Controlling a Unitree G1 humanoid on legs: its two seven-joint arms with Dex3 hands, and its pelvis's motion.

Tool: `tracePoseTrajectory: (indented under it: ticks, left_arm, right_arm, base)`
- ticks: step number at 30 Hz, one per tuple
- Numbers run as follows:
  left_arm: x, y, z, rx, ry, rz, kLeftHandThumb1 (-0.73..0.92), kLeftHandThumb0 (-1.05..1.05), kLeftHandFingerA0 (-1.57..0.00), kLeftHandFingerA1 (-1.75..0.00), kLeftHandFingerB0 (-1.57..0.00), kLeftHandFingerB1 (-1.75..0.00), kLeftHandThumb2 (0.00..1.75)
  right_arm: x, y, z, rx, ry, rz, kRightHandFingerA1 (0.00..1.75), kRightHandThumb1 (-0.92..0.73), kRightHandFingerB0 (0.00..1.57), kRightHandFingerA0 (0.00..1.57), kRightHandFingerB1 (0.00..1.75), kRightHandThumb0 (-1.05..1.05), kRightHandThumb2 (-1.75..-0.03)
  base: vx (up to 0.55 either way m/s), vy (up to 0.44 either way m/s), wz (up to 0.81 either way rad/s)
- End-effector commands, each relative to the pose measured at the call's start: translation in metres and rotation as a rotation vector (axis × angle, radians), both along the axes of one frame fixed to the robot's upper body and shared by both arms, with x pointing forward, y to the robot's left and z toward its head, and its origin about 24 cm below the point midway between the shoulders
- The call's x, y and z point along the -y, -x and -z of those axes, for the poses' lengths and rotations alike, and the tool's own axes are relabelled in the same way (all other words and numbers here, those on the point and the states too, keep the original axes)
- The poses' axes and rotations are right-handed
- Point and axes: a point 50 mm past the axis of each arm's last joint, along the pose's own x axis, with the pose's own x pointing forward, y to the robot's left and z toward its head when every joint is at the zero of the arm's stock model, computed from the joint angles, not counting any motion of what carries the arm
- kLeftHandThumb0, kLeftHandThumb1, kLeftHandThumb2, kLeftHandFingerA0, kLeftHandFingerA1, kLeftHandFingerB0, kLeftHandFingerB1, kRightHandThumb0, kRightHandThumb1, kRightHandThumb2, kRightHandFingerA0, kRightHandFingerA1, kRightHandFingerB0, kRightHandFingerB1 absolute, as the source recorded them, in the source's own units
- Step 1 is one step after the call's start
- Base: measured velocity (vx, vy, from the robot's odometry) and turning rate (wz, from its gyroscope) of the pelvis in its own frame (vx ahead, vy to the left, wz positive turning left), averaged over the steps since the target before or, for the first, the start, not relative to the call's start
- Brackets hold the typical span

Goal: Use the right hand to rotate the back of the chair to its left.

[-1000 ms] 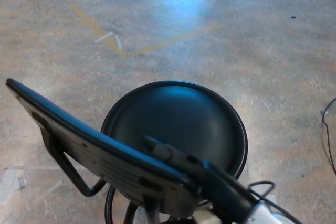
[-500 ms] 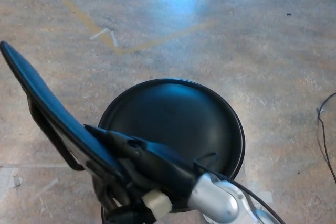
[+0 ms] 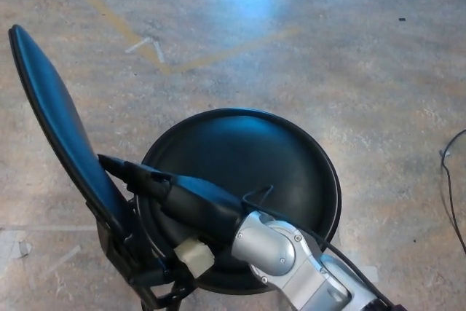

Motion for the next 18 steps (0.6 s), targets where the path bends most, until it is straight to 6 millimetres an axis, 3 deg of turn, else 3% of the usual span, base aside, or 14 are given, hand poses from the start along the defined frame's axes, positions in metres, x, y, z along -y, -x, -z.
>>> tracePoseTrajectory:
  ticks: [1,3,5,6,7,8,9,12,16,18]
  left_arm:
    - [0.003,0.006,0.002,-0.020,0.010,-0.010,0.87,-0.69,-0.53,-0.44,-0.47,-0.39,0.66]
    - [0.003,0.008,0.002,-0.020,0.011,-0.015,0.88,-0.68,-0.53,-0.44,-0.47,-0.38,0.66]
    - [0.003,0.008,0.002,-0.016,0.013,-0.022,0.87,-0.68,-0.55,-0.44,-0.48,-0.39,0.66]
    - [0.003,0.008,0.002,-0.015,0.014,-0.020,0.87,-0.69,-0.53,-0.44,-0.46,-0.38,0.67]
    - [0.003,0.009,0.002,-0.015,0.014,-0.019,0.87,-0.69,-0.53,-0.44,-0.46,-0.38,0.67]
    - [0.004,0.010,0.003,-0.018,0.015,-0.024,0.86,-0.69,-0.55,-0.44,-0.49,-0.39,0.66]
    - [0.006,0.012,0.004,-0.022,0.022,-0.028,0.87,-0.69,-0.52,-0.44,-0.46,-0.38,0.66]
    - [0.006,0.017,0.004,-0.028,0.023,-0.034,0.87,-0.67,-0.52,-0.44,-0.47,-0.39,0.67]
    - [0.006,0.017,0.004,-0.035,0.009,-0.033,0.85,-0.69,-0.54,-0.42,-0.50,-0.39,0.66]
    - [0.007,0.017,0.004,-0.035,0.007,-0.030,0.85,-0.69,-0.54,-0.42,-0.50,-0.39,0.66]
  right_arm:
    - [0.014,0.000,0.006,-0.013,-0.027,0.029,0.00,-0.66,0.00,0.00,0.00,-1.02,-0.67]
    - [0.017,0.002,0.008,-0.010,-0.028,0.034,0.00,-0.68,0.00,0.00,0.00,-1.03,-0.61]
    - [0.035,0.010,0.008,0.022,-0.042,0.064,0.00,-0.69,0.00,0.00,0.00,-1.01,-0.62]
    - [0.037,0.011,0.008,0.028,-0.047,0.069,0.25,-0.60,0.00,0.00,0.11,-1.05,-1.01]
    - [0.038,0.012,0.008,0.032,-0.050,0.072,0.25,-0.60,0.00,0.00,0.11,-1.05,-1.01]
    - [0.048,0.018,0.009,0.035,-0.059,0.089,0.00,-0.69,0.00,0.00,0.00,-1.01,-0.61]
    - [0.069,0.026,0.013,0.040,-0.116,0.141,0.16,-0.60,0.00,0.00,0.00,-1.05,-1.00]
    - [0.082,0.034,0.015,0.070,-0.161,0.189,0.16,-0.61,0.00,0.00,0.00,-1.04,-1.00]
    - [0.123,0.043,0.017,0.190,-0.287,0.406,0.19,-0.61,0.00,0.00,0.05,-0.95,-1.00]
    - [0.126,0.044,0.017,0.197,-0.293,0.417,0.19,-0.61,0.00,0.00,0.05,-0.95,-1.00]
  base:
    - [0.00,0.000,0.00]
    - [0.00,0.000,0.00]
    - [0.00,0.000,0.00]
    - [0.00,0.000,0.00]
    - [0.00,0.000,0.00]
    - [0.00,0.000,0.00]
    - [0.00,0.000,0.00]
    - [0.00,0.000,0.00]
    - [0.00,0.000,0.00]
    - [0.00,0.000,0.00]
